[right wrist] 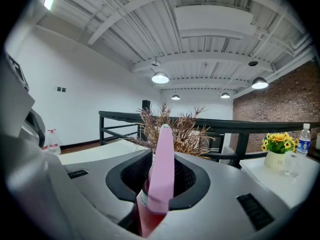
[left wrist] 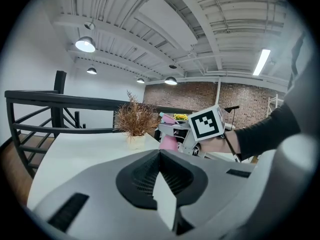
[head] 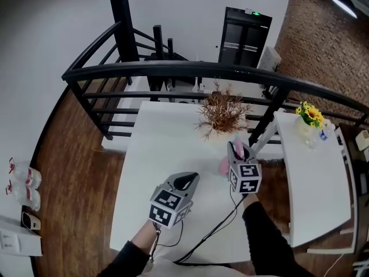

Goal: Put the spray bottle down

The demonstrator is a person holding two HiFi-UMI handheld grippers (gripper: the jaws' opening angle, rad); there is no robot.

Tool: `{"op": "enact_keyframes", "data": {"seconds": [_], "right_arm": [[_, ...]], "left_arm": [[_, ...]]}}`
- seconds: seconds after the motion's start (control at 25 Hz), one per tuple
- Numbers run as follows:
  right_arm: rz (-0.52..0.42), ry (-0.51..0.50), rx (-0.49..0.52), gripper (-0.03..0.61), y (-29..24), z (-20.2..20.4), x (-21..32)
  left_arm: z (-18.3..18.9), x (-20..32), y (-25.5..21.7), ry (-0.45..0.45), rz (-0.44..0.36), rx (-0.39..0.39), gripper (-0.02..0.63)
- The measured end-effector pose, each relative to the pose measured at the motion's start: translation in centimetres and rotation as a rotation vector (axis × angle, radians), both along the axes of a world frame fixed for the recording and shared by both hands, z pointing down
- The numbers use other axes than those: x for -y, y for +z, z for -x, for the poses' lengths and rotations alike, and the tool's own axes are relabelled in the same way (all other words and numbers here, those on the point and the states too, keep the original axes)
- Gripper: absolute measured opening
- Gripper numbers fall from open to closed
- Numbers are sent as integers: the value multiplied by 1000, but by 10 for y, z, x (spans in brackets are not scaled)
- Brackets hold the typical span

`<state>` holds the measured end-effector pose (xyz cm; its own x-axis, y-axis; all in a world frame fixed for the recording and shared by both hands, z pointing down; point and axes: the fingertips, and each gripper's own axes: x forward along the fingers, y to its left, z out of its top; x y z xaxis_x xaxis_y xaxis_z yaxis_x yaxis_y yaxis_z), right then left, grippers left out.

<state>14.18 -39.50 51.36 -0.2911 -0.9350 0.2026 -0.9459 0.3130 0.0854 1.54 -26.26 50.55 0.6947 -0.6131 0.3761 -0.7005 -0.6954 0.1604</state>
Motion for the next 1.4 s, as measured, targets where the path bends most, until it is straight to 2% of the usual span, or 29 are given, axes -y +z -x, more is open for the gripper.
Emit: {"op": "enact_keyframes", "data": {"seconds": [0.36,0.64,1.08,1.2,1.32,1.36,1.4], "right_arm": [[4,17,-13,71,23,1,27],[-10,13,-35,72,24,6,31],[-49,45,-4,84,21,1,29],[-56,61,-2,128,18,-3,29],[-48,51,6,134,18,-2,27],[-46,45,12,167,18,-1,26],[-46,39,18,170,18,0,25]], "left_arm": [[4,13,12,-19,25,4,-3],[6,19,18,-18,35,7,-3],[12,16,17,-30,44,4,-3],[14,15,17,-33,45,5,-3],[15,13,17,-35,47,6,-3],[15,12,16,-34,47,7,-3],[15,11,16,-34,47,7,-3]]}}
